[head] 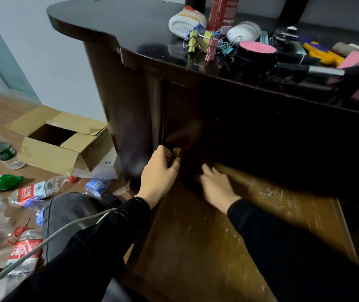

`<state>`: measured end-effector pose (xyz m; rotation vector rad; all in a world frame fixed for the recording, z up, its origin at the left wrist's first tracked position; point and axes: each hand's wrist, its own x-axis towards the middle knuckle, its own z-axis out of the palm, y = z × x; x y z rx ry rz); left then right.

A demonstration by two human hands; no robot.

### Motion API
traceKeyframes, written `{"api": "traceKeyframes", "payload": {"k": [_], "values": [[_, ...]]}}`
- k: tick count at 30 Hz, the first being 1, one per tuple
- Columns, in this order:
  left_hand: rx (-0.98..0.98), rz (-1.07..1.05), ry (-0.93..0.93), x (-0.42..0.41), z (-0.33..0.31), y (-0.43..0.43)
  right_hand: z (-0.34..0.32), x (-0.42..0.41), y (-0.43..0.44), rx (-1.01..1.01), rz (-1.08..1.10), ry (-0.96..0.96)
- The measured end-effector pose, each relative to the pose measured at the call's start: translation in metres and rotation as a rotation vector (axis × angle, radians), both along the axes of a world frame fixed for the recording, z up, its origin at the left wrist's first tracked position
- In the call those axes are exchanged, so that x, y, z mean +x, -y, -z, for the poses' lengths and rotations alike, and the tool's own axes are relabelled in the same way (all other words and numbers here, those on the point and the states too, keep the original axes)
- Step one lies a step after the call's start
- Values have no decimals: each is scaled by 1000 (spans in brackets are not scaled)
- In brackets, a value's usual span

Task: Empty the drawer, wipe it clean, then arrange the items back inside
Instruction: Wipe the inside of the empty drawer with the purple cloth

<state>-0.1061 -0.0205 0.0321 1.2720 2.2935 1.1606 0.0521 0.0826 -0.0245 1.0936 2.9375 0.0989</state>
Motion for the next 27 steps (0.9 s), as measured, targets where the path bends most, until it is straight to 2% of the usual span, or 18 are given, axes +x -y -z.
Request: {"api": "traceKeyframes", "payload": {"k": [3,5,8,10,11,14,16,21,23,25,27], "values": [[0,-8,16,1,0,1,-15,-23,-19,-90,143,-115],[-2,-15,21,0,1,0,-14,-27,-1,-82,70,-102],[-4,-19,31,0,2,-1,6,-9,46,-180,-101,-94],[0,-22,34,-1,3,-2,14,0,54,-105,-254,-10],[3,-21,36,-1,3,-2,12,0,43,-70,-253,-16],[14,-20,38,-1,3,-1,-4,-23,2,-115,27,-120],[17,-17,37,-1,3,0,-12,-42,-5,-124,155,-113],[17,-22,36,-1,5,-2,7,-15,57,-218,-137,-119],[16,-22,42,-1,5,-2,8,-3,61,-172,-251,-56],[12,-15,41,-1,4,-2,1,-13,38,-175,-209,-90],[7,-11,36,-1,3,-1,-8,-35,15,-183,29,-168]]}}
